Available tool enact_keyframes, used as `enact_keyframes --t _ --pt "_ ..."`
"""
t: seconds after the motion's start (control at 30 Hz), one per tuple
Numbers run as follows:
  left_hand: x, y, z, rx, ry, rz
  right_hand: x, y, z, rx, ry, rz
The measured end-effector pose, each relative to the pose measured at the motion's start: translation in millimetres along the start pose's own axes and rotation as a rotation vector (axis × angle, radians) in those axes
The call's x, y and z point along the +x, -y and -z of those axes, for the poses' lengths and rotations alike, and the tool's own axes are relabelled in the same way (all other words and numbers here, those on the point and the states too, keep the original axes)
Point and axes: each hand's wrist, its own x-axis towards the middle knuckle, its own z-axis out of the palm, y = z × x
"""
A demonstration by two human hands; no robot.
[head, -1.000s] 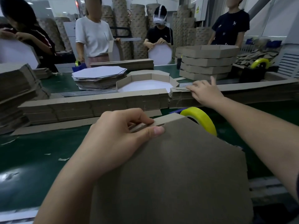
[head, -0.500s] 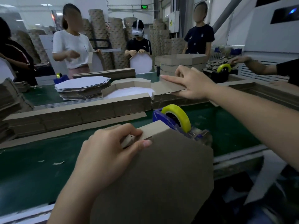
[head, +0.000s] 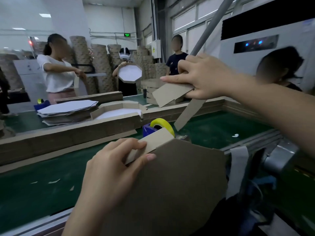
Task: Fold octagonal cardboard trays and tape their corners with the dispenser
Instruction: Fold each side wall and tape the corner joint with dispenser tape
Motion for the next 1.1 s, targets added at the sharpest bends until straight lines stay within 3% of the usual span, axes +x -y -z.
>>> enact_keyframes --t 0.4,0.57,1.1 --pt "-1.6 -37.3 -6.9 -0.181 0.038 -0.076 -108.2 -44.3 118.9 -0.222 0.136 -0.111" --pt "-7.1 -42.4 -13.9 -0.238 0.022 -0.107 -130.8 -30.9 139.5 -0.253 0.204 -0.164" --pt "-63.4 8.9 -16.6 -0.341 -0.067 0.073 -125.9 114.8 44.0 0.773 0.307 -0.306"
